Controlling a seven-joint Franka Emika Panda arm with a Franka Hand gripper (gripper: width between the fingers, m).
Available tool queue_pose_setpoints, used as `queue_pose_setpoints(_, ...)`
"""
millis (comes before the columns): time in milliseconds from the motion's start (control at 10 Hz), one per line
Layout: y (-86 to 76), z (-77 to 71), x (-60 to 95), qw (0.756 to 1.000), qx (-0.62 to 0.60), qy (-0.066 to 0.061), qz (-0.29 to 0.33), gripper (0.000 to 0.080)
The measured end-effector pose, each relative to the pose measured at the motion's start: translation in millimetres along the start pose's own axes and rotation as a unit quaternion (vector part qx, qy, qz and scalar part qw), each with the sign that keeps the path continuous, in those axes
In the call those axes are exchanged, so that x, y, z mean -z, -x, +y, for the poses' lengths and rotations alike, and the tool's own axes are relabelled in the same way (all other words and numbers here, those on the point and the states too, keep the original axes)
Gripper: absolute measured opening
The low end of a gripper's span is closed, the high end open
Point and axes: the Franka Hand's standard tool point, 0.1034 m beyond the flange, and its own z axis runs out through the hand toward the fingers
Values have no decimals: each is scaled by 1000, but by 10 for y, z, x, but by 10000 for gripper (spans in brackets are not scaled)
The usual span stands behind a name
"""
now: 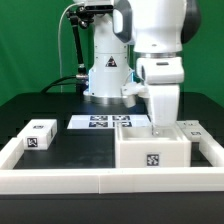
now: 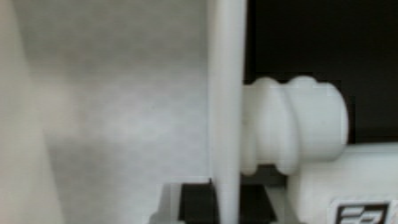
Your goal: Assemble cabinet
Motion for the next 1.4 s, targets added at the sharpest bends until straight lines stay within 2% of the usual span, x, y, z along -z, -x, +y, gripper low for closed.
queue_pose_setpoints(300, -350, 135, -6, 1000, 8, 8, 6, 37)
queue_pose_setpoints(400, -393, 171, -7, 1000, 7, 8, 5, 37)
queue_pose_setpoints(700, -390, 231, -8, 1000, 7, 9, 5, 37)
queue_pose_setpoints(800, -387, 229, -12, 1000, 6, 9, 5, 128)
queue_pose_setpoints(900, -386, 228, -13, 1000, 6, 9, 5, 276)
queue_pose_setpoints(1000, -384, 228, -14, 1000, 6, 9, 5, 276)
queue_pose_setpoints(1100, -384, 228, -15, 1000, 6, 9, 5, 452)
queue_pose_setpoints(1200, -383, 227, -16, 1000, 6, 9, 5, 452)
queue_pose_setpoints(1300, -383, 227, -16, 1000, 6, 8, 5, 666)
queue_pose_setpoints(1400, -382, 227, -16, 1000, 6, 8, 5, 758)
